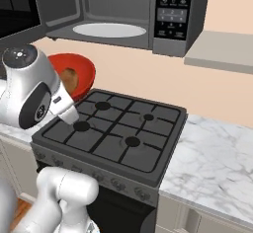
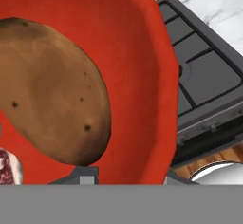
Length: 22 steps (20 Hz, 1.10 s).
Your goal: Place the bowl containing the steak and potato in the microwave. Close the microwave door and press the start button to microwave the meal.
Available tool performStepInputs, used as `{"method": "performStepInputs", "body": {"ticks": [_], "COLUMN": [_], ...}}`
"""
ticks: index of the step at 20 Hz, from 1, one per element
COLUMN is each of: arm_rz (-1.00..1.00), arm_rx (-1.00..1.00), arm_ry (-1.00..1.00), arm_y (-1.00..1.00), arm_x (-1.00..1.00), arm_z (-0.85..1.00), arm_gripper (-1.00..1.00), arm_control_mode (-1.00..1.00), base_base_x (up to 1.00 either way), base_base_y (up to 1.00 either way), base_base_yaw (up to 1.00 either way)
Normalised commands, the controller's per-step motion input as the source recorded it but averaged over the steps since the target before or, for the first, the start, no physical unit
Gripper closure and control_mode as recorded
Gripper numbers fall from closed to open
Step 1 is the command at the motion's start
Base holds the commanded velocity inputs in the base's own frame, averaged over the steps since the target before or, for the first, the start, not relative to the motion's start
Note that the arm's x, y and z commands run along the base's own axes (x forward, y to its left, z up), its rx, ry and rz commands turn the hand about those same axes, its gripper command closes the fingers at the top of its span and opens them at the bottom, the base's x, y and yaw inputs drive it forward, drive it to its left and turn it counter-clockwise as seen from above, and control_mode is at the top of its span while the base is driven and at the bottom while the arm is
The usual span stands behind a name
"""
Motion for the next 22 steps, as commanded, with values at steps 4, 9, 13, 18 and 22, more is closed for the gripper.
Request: {"method": "performStepInputs", "body": {"ticks": [4, 9, 13, 18, 22], "arm_rz": [-0.10, -0.12, -0.12, -0.10, -0.08], "arm_rx": [0.00, 0.00, 0.00, 0.01, 0.05], "arm_ry": [-0.03, -0.04, -0.02, -0.03, -0.07], "arm_y": [0.00, 0.00, 0.00, -0.04, -0.08], "arm_x": [0.04, 0.28, 0.46, 0.48, 0.60], "arm_z": [0.71, 0.52, 0.42, 0.32, 0.14], "arm_gripper": [1.00, 1.00, 1.00, 1.00, 1.00], "arm_control_mode": [-1.00, -1.00, -1.00, -1.00, -1.00], "base_base_x": [0.00, 0.00, 0.00, 0.00, 0.00], "base_base_y": [0.00, 0.00, 0.00, 0.00, 0.00], "base_base_yaw": [0.00, 0.00, 0.00, 0.00, 0.00]}}
